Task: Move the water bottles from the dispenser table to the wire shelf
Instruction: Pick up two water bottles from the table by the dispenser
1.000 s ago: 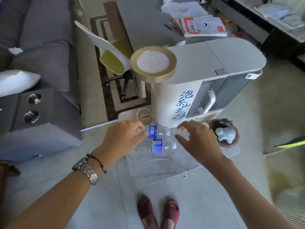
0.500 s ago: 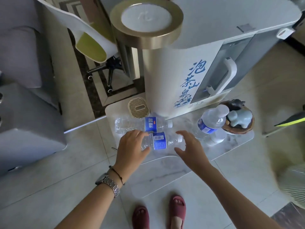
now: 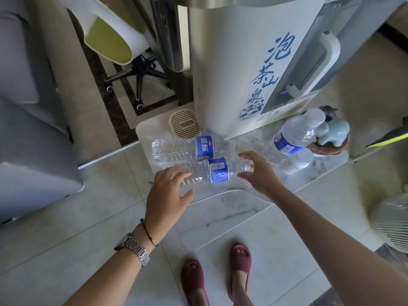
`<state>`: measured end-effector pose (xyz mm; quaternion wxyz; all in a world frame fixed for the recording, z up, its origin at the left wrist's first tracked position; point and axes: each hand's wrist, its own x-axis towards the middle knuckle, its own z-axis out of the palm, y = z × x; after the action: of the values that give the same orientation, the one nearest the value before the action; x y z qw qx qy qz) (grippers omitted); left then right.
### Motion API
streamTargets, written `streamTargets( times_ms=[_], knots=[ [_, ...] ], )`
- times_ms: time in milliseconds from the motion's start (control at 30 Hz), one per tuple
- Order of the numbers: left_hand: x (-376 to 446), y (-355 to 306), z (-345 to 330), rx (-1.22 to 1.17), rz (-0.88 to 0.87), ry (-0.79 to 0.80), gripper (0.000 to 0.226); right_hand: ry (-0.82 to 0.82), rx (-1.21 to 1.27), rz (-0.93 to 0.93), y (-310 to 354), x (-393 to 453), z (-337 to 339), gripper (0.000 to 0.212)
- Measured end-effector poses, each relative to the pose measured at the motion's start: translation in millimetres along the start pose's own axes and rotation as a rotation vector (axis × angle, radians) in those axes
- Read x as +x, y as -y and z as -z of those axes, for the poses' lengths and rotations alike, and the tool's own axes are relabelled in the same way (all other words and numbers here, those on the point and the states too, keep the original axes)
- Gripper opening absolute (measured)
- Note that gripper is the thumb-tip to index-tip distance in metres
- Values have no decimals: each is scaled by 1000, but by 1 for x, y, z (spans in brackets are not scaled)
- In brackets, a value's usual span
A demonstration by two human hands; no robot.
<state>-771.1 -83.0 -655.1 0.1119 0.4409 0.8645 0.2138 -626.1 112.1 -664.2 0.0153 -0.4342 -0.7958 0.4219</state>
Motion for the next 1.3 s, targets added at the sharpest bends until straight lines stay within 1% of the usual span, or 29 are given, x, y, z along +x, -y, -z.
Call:
streamTargets(
  times_ms=[67,167,267,333,533,667,767,900,1100,1200,1300],
  knots=[
    [0,0,0,-12,10,-11,39,13,9,-4,-1,-1,3,47],
    [-1,2,-1,-32,3,-24,41,43,-7,10,-3,-11,11,36],
    [-1,6,0,-73,10,-27,42,36,17,35,2,-20,18,27],
    [0,11,1,-117,37,-30,43,29,16,65,9,-25,20,25],
    [-1,6,7,-227,104,-7,52,19,-80,270,45,-43,35,32],
    [-4,-3,4,-274,122,12,60,-41,-66,315,69,-50,56,33],
    [-7,-19,-2,-313,98,55,66,-83,-77,347,81,-53,75,35],
    [-6,-39,-10,-389,71,136,71,-114,-119,349,84,-59,92,37],
    [1,-37,-7,-396,57,191,73,-167,-63,324,83,-63,100,35],
    [5,-38,-2,-394,59,208,66,-206,-34,322,79,-65,102,33],
    [13,-42,3,-379,31,191,61,-248,5,315,74,-66,103,33]
  ],
)
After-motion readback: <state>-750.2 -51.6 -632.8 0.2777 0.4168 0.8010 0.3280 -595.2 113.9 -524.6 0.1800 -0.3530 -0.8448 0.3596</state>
